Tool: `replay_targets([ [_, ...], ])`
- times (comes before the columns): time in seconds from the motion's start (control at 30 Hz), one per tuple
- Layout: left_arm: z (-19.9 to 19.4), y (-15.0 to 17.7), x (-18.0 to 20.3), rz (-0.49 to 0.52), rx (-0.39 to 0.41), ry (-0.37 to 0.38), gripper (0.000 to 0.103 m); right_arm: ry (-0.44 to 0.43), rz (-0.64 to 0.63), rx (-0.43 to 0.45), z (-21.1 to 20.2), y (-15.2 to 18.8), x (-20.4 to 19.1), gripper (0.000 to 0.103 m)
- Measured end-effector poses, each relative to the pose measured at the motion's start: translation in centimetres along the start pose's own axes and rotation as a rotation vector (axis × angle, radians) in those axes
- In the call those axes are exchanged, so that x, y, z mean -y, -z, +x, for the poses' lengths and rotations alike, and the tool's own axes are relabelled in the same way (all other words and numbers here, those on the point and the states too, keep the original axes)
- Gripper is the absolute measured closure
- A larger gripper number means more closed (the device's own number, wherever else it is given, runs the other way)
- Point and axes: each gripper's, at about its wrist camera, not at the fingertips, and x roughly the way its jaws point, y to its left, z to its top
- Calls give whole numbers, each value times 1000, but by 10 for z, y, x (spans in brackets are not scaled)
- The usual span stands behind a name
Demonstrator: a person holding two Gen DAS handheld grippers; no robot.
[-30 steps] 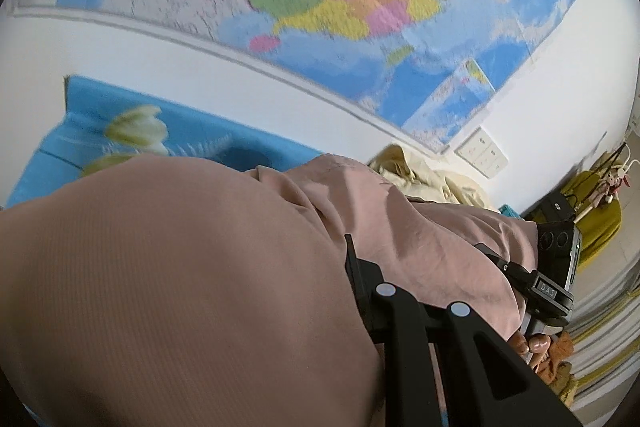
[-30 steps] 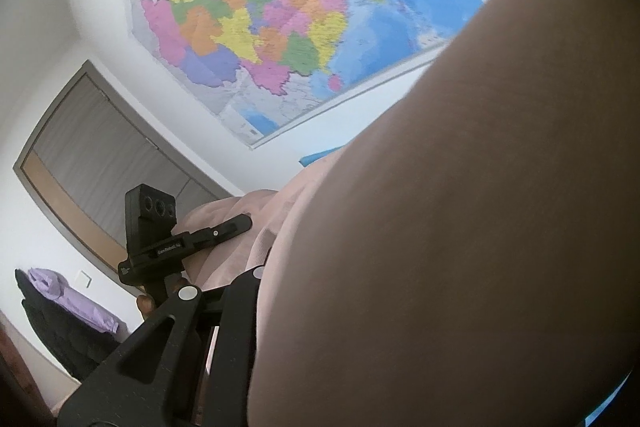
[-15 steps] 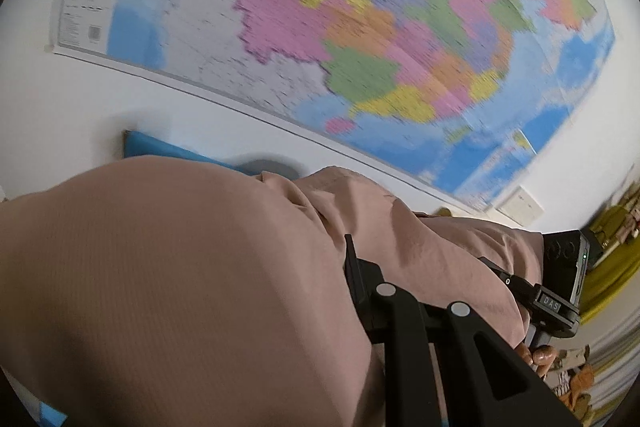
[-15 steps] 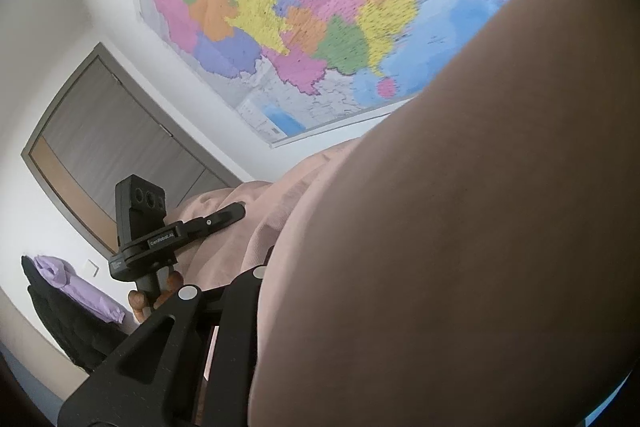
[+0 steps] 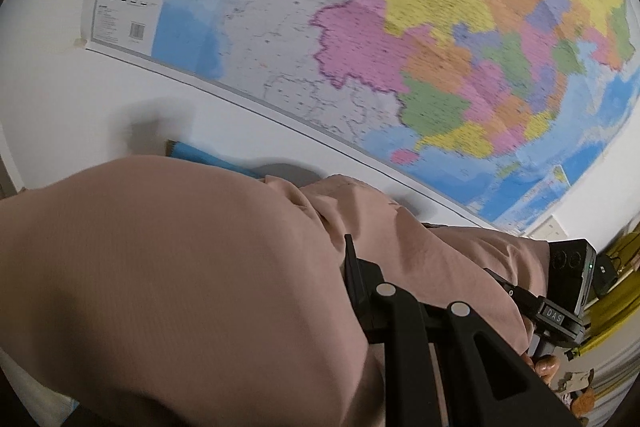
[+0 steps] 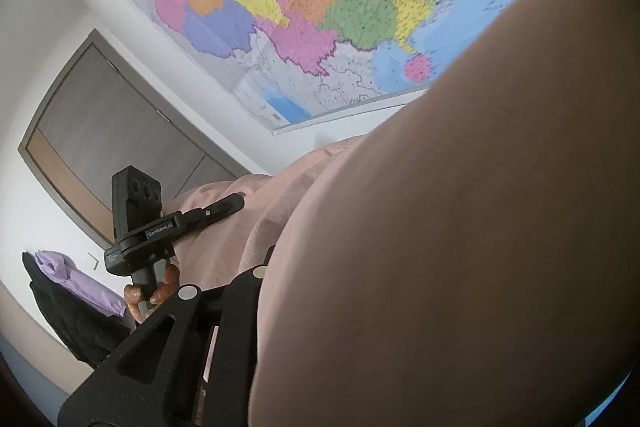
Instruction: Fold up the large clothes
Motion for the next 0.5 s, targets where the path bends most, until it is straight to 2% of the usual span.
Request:
replay_targets([
  [0.37,17,-28,-41,-18,15,-47,87,-3,25,-57,49,4,1,86],
  [0.43,21,-34,-50,-30,22,-56,87,2,26,-63,75,-11,7,86],
  [0.5,25,-41,-58,-32,37,-71,87,5,27,-67,86,-11,7,86],
])
